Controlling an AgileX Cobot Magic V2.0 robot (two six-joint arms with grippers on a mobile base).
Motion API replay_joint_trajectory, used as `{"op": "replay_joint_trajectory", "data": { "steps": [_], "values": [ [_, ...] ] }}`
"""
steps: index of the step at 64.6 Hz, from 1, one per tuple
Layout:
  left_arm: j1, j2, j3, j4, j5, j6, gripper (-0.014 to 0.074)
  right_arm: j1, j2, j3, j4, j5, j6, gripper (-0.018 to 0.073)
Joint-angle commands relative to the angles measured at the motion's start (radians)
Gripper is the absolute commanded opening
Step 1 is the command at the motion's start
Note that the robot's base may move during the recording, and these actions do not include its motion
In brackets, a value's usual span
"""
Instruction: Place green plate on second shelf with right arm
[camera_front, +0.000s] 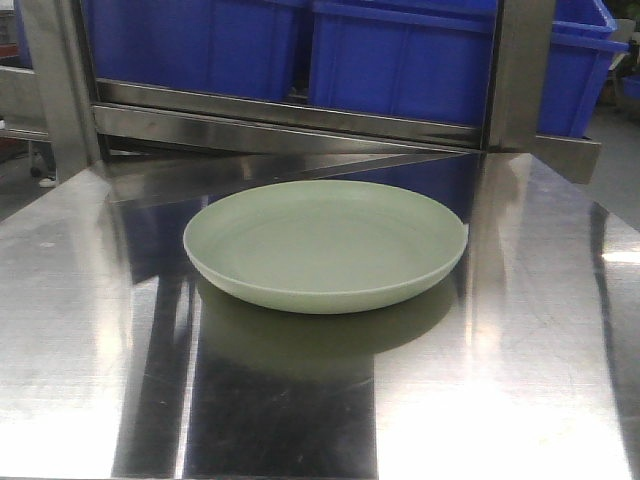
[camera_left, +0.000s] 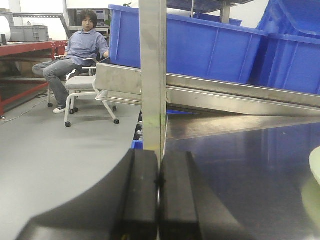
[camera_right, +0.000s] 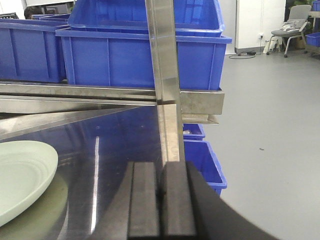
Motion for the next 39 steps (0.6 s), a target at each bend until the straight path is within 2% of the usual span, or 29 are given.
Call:
{"op": "replay_joint_trajectory", "data": {
  "steps": [1,25,31,39],
  "values": [
    [-0.003,-0.017,0.040,-0.003,-0.089,-0.002,0.0130,-0.006,-0.017,-0.018,0.000,-0.088,-0.005,0.0070],
    [-0.003,-0.017,0.040,-0.003,-0.089,-0.002,0.0130,-0.006,-0.017,-0.018,-0.001,-0.101,-0.005,0.0070],
    [-0.003,-0.017,0.040,-0.003,-0.089,-0.002,0.0130,-0.006,-0.017,-0.018,0.001,-0.198,-0.005,0.0070],
    [-0.003,-0.017,0.040,-0.003,-0.089,-0.002,0.0130,-0.005,-0.017,-0.027,0.001,-0.467,0.073,0.0070]
  ]
}}
